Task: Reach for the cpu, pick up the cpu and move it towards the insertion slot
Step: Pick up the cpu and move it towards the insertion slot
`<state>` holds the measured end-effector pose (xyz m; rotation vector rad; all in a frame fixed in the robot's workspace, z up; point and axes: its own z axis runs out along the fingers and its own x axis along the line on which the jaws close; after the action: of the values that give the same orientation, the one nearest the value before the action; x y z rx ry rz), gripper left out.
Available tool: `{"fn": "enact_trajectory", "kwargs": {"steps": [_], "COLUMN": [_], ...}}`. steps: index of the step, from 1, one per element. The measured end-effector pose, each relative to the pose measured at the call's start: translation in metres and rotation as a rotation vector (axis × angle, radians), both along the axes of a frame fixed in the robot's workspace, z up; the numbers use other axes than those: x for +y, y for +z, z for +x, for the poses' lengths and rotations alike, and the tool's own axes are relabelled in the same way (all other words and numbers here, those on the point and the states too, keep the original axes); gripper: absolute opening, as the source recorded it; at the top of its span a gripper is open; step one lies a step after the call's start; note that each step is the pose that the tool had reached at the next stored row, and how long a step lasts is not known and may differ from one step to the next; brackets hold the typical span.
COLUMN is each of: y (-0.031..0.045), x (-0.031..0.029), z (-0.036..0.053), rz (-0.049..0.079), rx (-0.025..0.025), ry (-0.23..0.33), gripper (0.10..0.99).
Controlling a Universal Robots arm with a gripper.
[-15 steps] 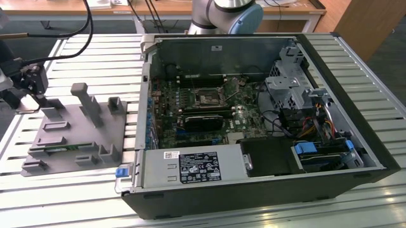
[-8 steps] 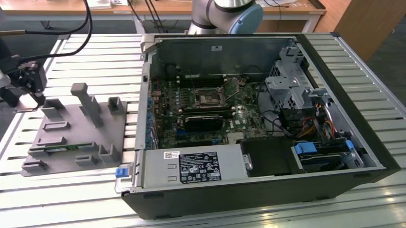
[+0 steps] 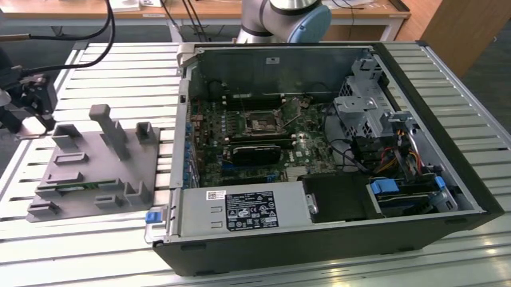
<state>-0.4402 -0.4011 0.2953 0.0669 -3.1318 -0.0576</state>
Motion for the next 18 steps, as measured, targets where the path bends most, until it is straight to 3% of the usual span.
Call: {"fn": "enact_trajectory", "kwargs": {"steps": [18], "y": [0.0174], "x": [0.0004], "z": [0.0], "rz": [0.0], "rx": [0.0], "ry": [0.0], "gripper": [0.545]}}
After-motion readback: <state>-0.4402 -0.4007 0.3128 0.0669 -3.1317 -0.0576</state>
